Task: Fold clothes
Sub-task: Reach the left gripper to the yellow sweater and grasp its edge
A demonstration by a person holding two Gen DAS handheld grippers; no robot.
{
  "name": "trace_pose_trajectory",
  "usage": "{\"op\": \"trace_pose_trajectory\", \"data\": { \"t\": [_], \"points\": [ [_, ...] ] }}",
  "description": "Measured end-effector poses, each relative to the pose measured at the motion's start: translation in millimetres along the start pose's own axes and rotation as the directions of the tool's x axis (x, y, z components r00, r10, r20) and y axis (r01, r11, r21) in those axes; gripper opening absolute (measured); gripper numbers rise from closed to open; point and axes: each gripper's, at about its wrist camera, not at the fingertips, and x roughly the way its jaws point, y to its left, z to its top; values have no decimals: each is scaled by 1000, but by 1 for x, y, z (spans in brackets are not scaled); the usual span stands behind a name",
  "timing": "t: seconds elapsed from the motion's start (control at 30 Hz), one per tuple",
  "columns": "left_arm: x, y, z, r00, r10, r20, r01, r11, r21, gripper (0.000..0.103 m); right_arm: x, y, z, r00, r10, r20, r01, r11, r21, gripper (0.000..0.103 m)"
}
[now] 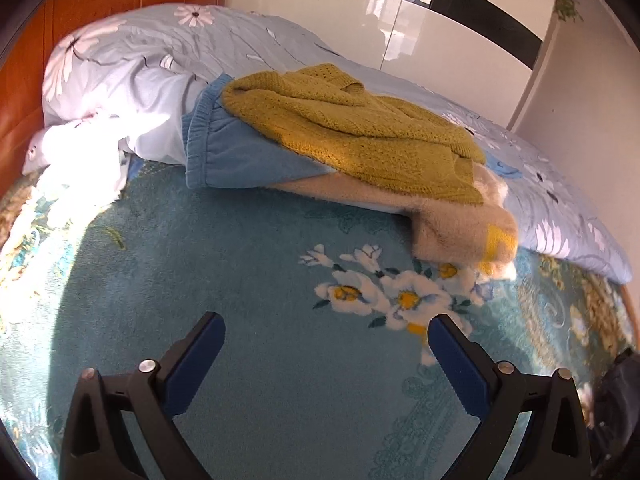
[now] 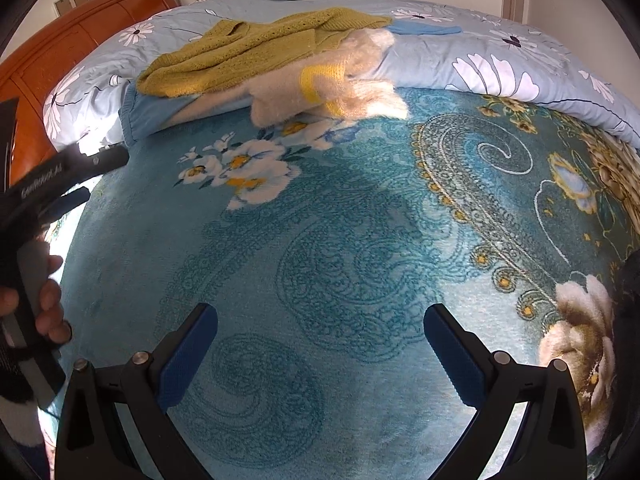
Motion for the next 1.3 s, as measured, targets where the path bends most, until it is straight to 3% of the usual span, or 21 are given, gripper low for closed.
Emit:
{"op": "trace_pose_trajectory", "data": {
  "t": [0.1,0.23,0.33,0.4,0.47,0.53,0.73,0.83,1.13,1.3],
  "points": [
    [29,17,36,995,-96,-37,91,989,-118,101,0,-11,2,1000,1,-1,-1,1000,19,103],
    [53,23,86,996,-91,7,91,984,-154,98,0,-25,2,1000,-7,-1,7,999,37,103],
    [79,29,115,993,-120,-5,116,972,-204,95,2,-36,2,1000,-13,-6,13,999,51,103],
    [99,38,125,989,-149,-14,139,950,-281,90,5,-42,0,1000,-6,-21,8,998,67,103],
    [117,45,130,989,-144,-38,123,932,-341,77,7,-47,-2,1000,1,-30,1,997,79,103],
    [129,49,134,989,-139,-50,110,921,-374,57,7,-51,-4,999,0,-32,3,997,81,103],
    [141,53,147,993,-116,-40,85,885,-458,55,5,-65,-9,1000,-17,-25,20,994,112,103],
    [137,46,151,997,-68,-40,42,892,-451,42,6,-69,-15,999,-13,-33,17,991,134,103],
    [121,13,163,996,29,-81,-52,953,-298,37,2,-68,-21,1000,-10,-29,14,992,122,103],
    [113,-1,161,994,57,-96,-78,970,-229,37,2,-68,-21,1000,-6,-26,9,993,121,103]
  ]
}}
